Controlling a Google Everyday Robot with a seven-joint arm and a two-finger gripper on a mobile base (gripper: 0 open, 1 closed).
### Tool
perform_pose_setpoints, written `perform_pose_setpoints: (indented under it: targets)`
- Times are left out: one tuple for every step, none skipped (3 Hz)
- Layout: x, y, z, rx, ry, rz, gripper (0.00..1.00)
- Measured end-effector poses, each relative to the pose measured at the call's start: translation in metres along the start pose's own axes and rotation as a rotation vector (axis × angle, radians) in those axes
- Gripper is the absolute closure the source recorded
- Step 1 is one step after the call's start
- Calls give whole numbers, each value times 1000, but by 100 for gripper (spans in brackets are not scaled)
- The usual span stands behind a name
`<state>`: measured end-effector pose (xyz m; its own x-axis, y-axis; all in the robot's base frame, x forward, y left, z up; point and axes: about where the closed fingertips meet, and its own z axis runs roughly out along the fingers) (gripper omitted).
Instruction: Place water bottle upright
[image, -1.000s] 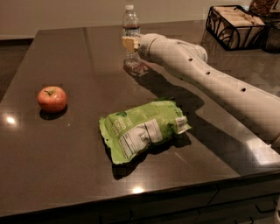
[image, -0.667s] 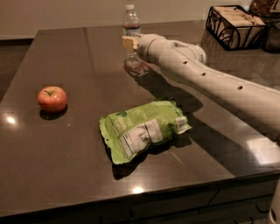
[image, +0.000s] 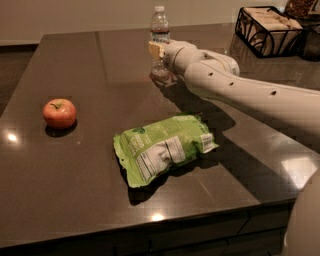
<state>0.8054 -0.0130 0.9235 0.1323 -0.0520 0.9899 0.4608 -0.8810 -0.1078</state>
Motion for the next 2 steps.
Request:
perform_pose_setpoints:
  targets:
    - [5,3,1,-2,30,-9,100]
    - [11,5,2,-1,66,-26,100]
